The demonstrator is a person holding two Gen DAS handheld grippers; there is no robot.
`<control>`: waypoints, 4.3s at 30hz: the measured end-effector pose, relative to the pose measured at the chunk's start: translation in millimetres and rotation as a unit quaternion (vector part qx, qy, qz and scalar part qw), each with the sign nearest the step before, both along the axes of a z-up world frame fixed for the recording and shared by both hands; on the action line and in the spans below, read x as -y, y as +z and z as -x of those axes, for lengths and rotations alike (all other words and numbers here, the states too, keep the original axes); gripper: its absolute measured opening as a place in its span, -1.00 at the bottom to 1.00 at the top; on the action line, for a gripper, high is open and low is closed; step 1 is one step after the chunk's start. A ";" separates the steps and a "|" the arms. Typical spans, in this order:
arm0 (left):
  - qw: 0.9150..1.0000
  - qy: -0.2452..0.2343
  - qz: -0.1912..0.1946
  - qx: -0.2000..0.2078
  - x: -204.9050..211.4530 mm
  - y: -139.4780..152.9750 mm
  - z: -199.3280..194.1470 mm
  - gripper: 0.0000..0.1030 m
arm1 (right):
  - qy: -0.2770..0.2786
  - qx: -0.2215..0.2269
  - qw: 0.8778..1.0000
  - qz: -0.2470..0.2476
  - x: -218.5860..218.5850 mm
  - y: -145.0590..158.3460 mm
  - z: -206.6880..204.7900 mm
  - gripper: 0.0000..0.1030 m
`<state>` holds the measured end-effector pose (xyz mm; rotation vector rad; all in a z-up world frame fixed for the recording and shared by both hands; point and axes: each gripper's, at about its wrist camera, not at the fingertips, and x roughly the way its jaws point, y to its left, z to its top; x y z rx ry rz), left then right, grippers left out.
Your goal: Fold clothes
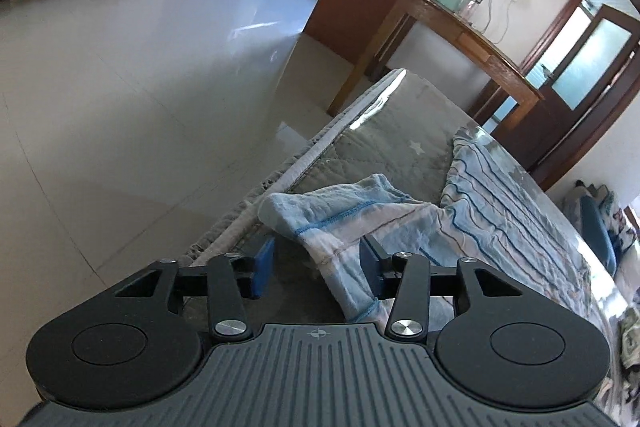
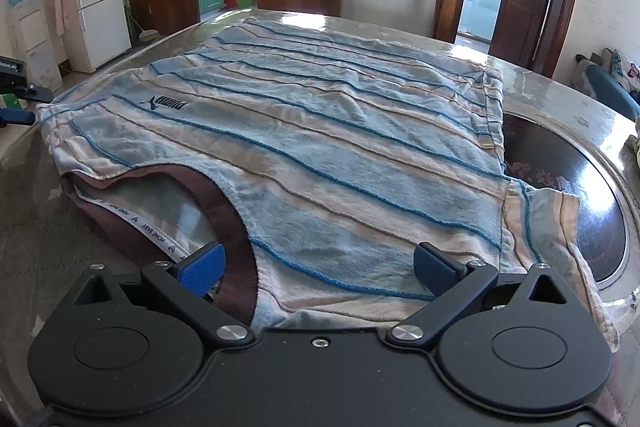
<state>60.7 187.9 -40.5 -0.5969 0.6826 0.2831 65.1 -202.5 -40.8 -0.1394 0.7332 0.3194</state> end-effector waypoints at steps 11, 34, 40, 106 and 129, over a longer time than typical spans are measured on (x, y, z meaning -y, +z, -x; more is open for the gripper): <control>0.997 -0.008 -0.021 0.071 13.9 19.5 2.0 -0.88 | 0.001 -0.001 1.000 0.001 -0.7 -0.3 -0.4 0.97; 0.912 -0.382 -0.114 0.095 133.0 -1.0 -8.5 -0.88 | -0.001 -0.001 1.000 -0.003 -1.3 -0.8 0.1 0.97; 0.898 -0.421 -0.114 0.066 134.2 -6.0 -9.9 -0.76 | 0.000 -0.002 1.000 -0.004 -0.6 -0.8 -1.0 0.97; 0.883 -0.409 -0.219 0.073 109.3 -3.3 10.1 -0.49 | -0.003 0.000 1.000 -0.010 -2.8 -2.4 1.5 1.00; 0.821 -0.472 -0.317 0.057 106.5 -11.9 17.1 -0.76 | -0.004 -0.001 1.000 -0.011 -2.6 -2.8 0.4 1.00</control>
